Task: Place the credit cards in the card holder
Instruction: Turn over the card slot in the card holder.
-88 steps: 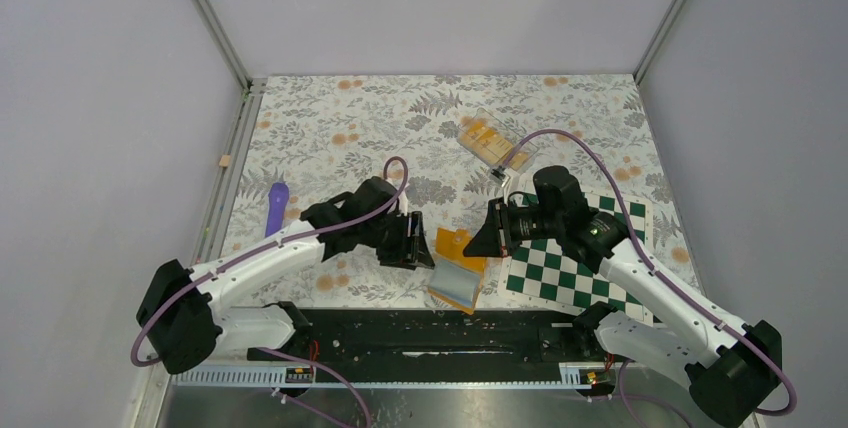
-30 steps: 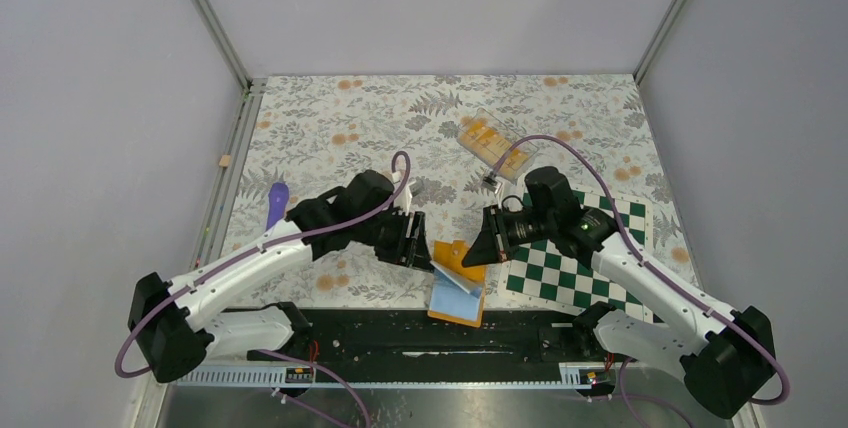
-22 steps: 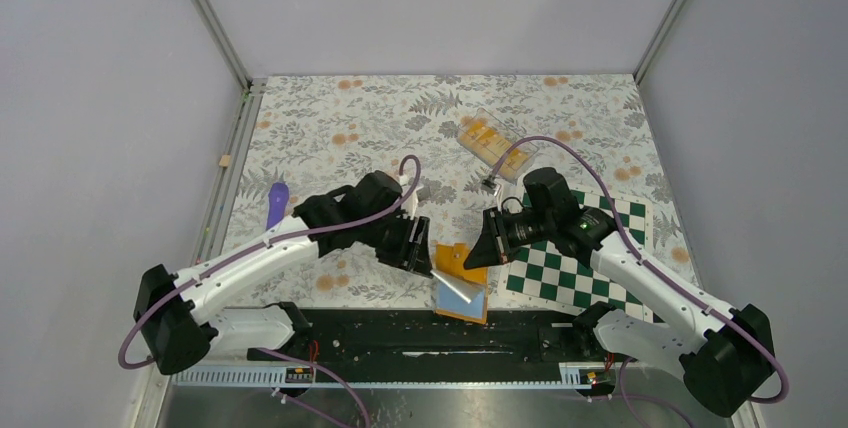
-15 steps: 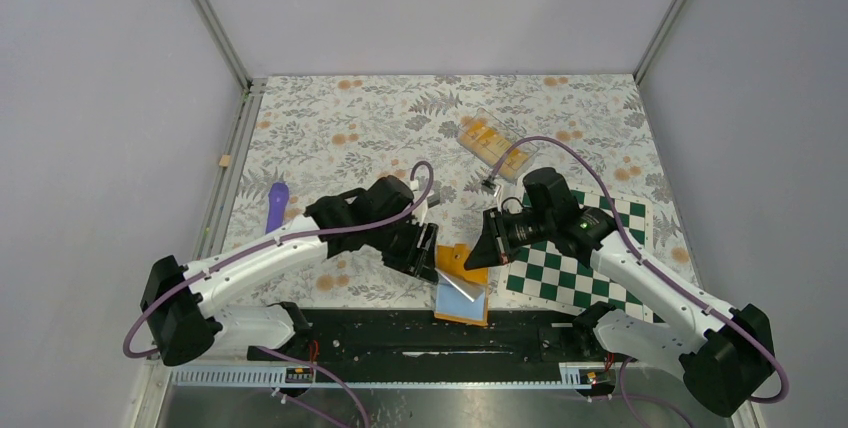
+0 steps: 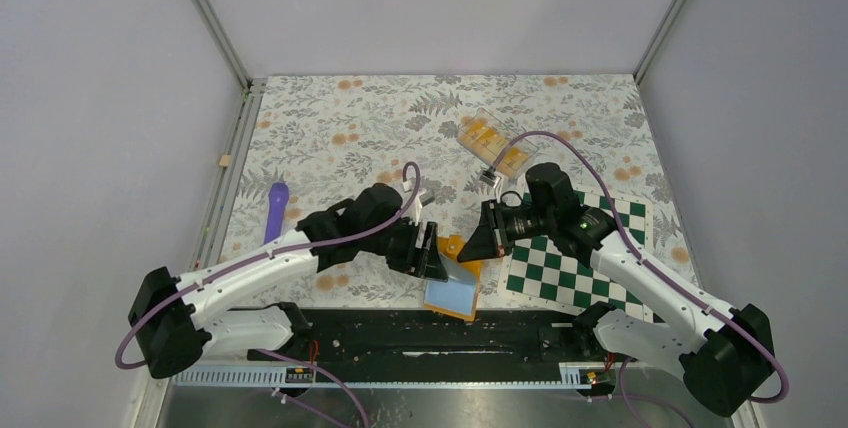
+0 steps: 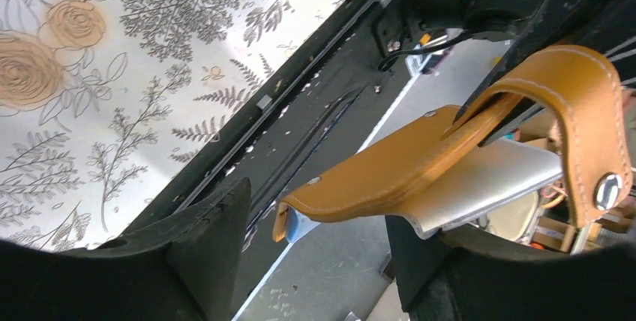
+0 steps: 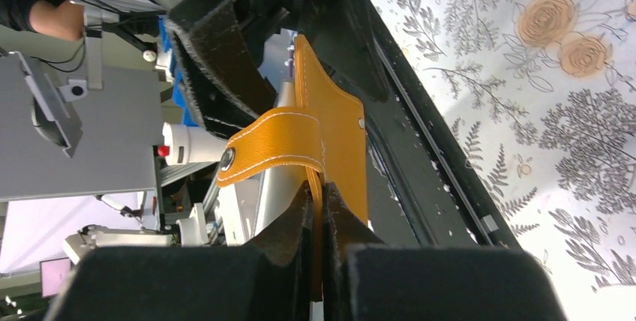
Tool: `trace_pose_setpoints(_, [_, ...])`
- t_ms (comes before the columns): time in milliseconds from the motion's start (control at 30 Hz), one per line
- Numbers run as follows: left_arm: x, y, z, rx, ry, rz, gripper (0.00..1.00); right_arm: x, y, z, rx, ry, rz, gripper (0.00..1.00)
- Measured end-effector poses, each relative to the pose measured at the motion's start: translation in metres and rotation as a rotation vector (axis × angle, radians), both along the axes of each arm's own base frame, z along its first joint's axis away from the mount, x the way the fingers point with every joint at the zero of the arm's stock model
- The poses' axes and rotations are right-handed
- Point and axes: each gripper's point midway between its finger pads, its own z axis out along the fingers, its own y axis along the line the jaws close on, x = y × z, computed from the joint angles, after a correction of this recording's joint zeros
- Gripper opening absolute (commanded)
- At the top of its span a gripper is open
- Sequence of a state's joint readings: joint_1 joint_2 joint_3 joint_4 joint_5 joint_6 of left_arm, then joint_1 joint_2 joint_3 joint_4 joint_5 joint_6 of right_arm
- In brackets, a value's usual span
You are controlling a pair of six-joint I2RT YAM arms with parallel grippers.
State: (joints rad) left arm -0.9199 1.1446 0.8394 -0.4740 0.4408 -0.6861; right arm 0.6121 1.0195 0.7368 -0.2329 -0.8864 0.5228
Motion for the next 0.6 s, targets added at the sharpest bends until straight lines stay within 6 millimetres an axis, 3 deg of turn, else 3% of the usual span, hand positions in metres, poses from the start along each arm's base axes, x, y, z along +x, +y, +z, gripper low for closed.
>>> trace_pose_setpoints(367, [0.005, 0.007, 0.011, -0.237, 0.015, 0.047, 0.66, 0.001, 0.011, 0.023, 0.11, 0.036, 0.006, 0.0])
trace_pose_setpoints(600, [0.001, 0.0, 0.032, -0.359, -0.01, 0.004, 0.62, 0.002, 0.019, 0.038, 0.179, 0.071, 0.028, 0.0])
